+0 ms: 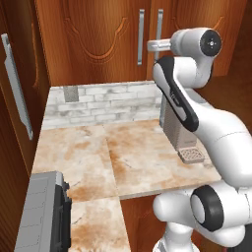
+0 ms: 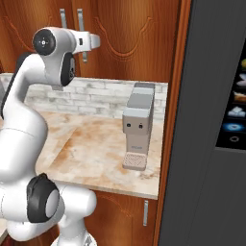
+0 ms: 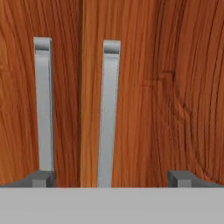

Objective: Move the bowls from the cabinet to the plates on the dining table.

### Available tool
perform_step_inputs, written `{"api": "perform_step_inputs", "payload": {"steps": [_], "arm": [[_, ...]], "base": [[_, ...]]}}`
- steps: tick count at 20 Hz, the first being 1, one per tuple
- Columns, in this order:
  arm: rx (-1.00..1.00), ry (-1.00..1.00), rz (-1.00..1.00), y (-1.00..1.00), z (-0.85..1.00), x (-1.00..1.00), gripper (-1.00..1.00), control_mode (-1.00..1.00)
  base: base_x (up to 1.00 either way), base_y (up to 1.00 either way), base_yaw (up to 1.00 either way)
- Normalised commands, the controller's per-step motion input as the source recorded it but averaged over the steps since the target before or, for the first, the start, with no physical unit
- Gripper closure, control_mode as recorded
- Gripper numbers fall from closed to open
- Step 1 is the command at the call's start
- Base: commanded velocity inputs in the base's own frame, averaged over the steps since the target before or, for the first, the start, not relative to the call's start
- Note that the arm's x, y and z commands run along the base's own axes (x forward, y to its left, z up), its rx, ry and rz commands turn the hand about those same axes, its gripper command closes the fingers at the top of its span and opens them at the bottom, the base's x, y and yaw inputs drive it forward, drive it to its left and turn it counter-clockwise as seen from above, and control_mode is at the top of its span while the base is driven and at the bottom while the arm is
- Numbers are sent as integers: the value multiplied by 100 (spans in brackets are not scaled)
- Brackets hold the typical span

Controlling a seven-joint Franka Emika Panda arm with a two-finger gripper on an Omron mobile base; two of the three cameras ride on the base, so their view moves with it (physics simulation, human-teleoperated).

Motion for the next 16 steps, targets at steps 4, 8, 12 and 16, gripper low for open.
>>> {"api": "perform_step_inputs", "payload": {"steps": [4,8,12,16], "arm": [[0,0,1,0,-3,36,-100,-100],[0,-1,0,0,-7,37,-100,-100],[0,0,0,0,-7,36,-100,-100],[0,0,0,0,-6,36,-100,-100]], "base": [[0,0,0],[0,0,0],[0,0,0],[0,0,0]]}}
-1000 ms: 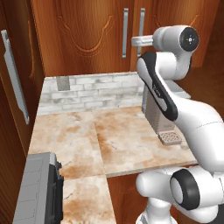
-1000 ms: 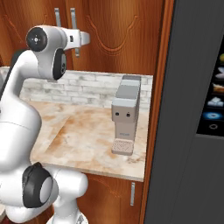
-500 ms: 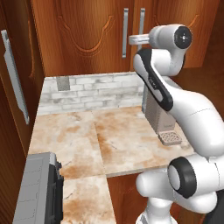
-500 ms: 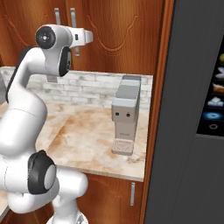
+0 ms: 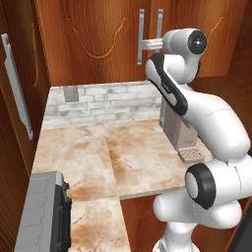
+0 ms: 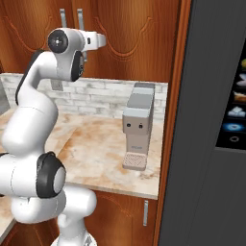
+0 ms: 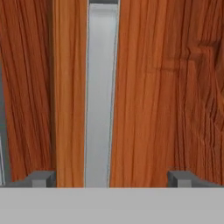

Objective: Move the bowls from the cabinet to the plates on the dining table.

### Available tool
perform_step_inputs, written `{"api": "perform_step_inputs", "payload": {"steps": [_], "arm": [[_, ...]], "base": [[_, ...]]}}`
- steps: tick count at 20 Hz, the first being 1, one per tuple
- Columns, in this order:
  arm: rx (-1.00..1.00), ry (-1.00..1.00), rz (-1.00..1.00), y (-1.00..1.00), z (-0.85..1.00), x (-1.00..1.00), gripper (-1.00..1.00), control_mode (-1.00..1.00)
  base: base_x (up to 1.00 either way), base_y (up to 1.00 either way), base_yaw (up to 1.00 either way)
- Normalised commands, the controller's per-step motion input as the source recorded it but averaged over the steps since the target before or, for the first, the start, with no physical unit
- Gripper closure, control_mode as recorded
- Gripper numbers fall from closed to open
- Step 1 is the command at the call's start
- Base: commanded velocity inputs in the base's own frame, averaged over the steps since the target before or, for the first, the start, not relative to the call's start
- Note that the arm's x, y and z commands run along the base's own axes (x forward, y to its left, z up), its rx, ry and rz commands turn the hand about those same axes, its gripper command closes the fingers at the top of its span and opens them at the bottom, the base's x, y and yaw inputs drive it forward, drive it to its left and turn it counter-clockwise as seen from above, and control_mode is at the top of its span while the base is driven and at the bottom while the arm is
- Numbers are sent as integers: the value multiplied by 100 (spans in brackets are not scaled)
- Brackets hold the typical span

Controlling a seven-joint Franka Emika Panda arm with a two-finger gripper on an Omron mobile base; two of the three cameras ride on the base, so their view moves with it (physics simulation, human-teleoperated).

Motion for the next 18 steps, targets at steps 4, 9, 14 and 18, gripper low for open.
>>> {"api": "perform_step_inputs", "payload": {"steps": [4,9,14,18], "arm": [[0,0,0,0,-4,35,-100,-100],[0,0,0,0,-5,37,-100,-100],[0,0,0,0,-8,30,-100,-100],[0,0,2,0,-1,3,100,-100]], "base": [[0,0,0],[0,0,0],[0,0,0],[0,0,0]]}}
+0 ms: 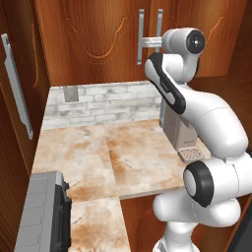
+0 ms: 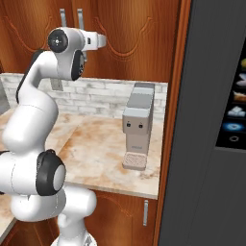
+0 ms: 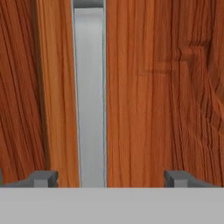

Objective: Move the bowls from the cabinet to the plates on the dining table.

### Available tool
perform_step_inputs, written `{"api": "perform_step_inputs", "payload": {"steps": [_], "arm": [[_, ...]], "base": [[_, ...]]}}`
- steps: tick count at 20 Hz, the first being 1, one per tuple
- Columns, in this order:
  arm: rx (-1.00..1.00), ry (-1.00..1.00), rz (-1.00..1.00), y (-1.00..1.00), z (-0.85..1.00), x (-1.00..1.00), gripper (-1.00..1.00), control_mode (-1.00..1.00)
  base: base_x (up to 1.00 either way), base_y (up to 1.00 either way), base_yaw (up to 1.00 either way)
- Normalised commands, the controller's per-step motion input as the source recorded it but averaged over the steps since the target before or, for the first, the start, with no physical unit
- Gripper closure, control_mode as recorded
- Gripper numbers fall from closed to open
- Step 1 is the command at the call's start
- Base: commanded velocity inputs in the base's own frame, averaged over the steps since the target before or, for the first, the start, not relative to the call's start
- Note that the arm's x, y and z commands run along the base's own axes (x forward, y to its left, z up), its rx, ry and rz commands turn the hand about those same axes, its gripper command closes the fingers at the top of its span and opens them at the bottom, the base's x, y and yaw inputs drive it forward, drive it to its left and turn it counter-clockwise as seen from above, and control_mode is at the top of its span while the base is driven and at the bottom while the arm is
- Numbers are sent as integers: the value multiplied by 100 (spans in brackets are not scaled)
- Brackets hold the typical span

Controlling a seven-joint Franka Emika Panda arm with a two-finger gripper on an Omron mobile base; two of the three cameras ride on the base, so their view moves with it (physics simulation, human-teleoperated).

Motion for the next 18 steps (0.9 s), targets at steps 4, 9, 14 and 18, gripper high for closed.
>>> {"api": "perform_step_inputs", "payload": {"steps": [4,9,14,18], "arm": [[0,0,0,0,0,0,100,-100],[0,0,0,0,0,0,100,-100],[0,0,0,0,0,0,100,-100],[0,0,0,0,0,0,100,-100]], "base": [[0,0,0],[0,0,0],[0,0,0],[0,0,0]]}}
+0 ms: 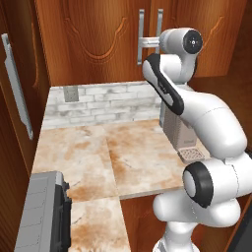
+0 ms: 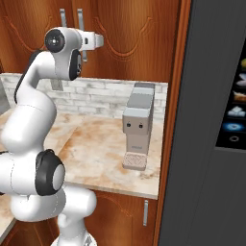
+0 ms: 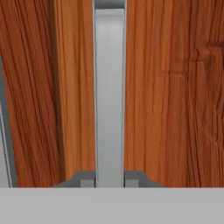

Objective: Move the bowls from the cabinet to the plates on the dining table.

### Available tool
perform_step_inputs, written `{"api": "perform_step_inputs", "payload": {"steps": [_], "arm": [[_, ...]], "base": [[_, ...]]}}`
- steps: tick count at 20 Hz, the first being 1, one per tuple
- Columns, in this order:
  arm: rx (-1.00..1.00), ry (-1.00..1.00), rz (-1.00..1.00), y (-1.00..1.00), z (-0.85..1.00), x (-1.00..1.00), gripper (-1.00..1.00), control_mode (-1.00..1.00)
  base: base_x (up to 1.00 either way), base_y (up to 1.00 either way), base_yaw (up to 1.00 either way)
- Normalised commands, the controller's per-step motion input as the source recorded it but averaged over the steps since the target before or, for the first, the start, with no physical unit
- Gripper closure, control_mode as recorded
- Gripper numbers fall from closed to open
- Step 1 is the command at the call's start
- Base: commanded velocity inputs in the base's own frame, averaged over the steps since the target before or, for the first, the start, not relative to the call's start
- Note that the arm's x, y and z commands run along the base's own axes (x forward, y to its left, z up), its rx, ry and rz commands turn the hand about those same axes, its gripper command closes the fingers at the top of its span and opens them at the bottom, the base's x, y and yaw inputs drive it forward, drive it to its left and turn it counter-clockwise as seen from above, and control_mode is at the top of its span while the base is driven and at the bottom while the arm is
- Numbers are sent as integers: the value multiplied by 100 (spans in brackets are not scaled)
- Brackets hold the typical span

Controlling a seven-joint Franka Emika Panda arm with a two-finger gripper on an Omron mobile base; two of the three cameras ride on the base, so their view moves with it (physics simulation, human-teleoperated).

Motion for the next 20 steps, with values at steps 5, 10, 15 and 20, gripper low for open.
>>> {"api": "perform_step_inputs", "payload": {"steps": [5,10,15,20], "arm": [[0,0,0,0,0,-8,100,-100],[0,0,0,-1,-4,-27,100,-100],[0,0,0,-16,-1,-43,100,-100],[0,0,0,-24,0,-39,100,-100]], "base": [[0,0,0],[0,0,0],[0,0,0],[0,0,0]]}}
